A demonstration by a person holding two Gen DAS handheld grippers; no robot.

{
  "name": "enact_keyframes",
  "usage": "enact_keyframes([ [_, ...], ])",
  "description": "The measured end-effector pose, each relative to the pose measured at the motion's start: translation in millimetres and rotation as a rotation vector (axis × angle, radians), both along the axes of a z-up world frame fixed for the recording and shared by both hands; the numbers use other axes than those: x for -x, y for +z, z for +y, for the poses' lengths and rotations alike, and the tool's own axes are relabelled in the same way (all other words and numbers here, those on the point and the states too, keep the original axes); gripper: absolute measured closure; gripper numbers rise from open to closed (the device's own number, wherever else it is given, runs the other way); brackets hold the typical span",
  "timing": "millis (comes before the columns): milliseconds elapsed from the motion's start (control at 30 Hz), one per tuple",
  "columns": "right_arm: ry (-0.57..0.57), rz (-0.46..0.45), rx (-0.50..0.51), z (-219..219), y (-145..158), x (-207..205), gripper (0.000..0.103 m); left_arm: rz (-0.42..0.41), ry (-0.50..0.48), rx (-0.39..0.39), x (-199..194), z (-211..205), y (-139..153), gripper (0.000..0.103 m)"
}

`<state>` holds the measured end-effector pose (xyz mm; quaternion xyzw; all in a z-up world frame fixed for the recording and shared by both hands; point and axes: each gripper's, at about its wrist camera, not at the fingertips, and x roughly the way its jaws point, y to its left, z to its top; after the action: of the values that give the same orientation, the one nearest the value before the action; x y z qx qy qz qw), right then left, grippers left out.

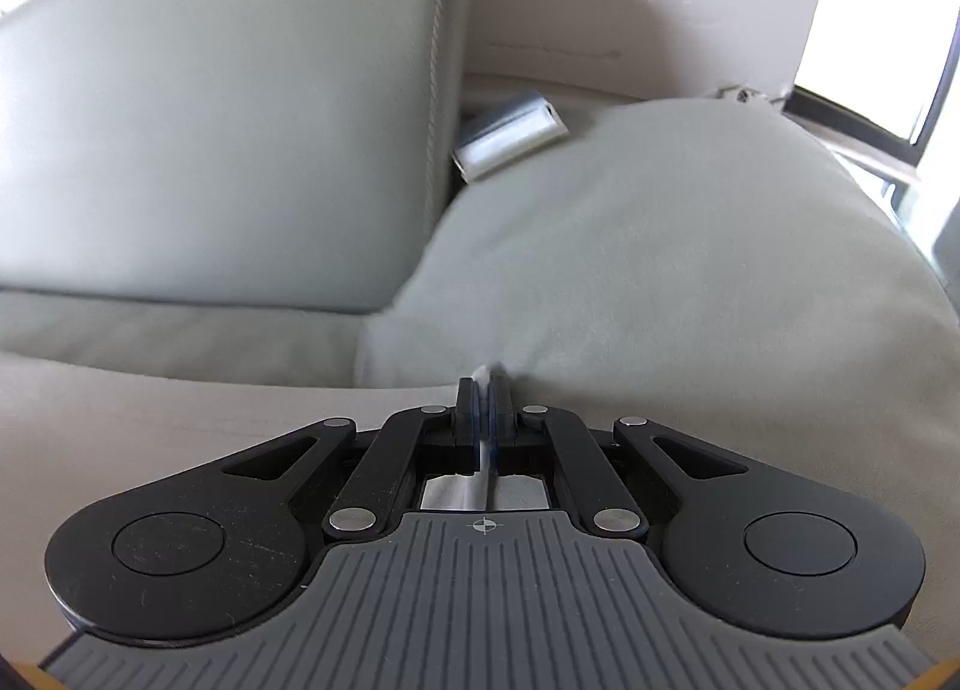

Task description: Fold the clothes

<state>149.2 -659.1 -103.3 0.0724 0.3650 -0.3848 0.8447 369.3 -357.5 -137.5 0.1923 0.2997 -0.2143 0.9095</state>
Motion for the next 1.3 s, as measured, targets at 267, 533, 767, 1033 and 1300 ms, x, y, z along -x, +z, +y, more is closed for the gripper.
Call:
enact_keyframes([
  [267,0.002,-0.07,0.014,11.2,32.2,6.9,0.046,-0.073,0.02,0.075,26.1,13.2,48.5,0.055],
  [533,0.013,-0.311,-0.083,79.3,124.5,89.1,0.045,0.066,-0.123,0.207,108.7,79.2,136.1,0.055],
  [767,0.176,-0.399,-0.165,182.8,177.1,175.9,0.044,0.167,-0.244,0.3,224.3,153.4,199.8,0.052],
  [1033,0.315,-0.183,-0.442,258.9,102.9,207.9,0.064,0.27,-0.249,0.06,301.5,139.2,93.2,0.05],
  [1300,0.336,0.041,-0.249,324.1,-15.4,219.1,0.07,0.228,-0.145,0.02,351.0,160.4,25.5,0.06],
])
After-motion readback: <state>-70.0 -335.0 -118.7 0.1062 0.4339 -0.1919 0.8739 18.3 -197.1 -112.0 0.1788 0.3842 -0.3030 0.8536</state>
